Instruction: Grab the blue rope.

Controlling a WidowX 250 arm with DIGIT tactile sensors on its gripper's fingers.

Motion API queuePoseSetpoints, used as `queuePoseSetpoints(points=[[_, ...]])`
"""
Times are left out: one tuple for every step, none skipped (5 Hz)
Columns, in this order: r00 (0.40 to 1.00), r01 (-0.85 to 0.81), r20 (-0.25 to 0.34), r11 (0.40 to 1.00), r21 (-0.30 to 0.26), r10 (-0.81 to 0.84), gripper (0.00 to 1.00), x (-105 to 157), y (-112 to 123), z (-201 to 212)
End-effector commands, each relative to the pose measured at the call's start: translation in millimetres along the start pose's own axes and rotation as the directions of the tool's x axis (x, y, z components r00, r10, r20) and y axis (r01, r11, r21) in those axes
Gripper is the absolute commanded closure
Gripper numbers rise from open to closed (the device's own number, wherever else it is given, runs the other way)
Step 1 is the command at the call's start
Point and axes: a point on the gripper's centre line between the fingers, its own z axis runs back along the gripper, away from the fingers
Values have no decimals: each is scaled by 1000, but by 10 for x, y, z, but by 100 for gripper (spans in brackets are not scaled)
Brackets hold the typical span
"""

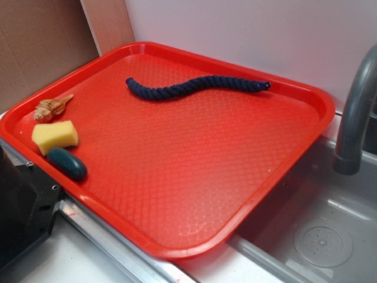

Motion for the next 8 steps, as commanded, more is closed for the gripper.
queuePoseSetpoints(points=[[1000, 0, 0, 1000, 0, 0, 0, 0, 0, 0], [970, 233, -53, 970, -75, -237, 0, 444, 249, -547], [895, 445, 12, 891, -89, -445, 0, 951, 150, -1082], [846, 531, 86, 845, -62, -526, 0, 1345, 45, -1296], [812, 582, 75, 812, -33, -579, 0, 1479, -82, -1706], [846, 533, 8, 846, -33, -533, 0, 1517, -25, -2132], [859, 508, -33, 859, -69, -511, 0, 1576, 123, -2341], [865, 496, -56, 866, -64, -499, 0, 1634, 272, -2513]])
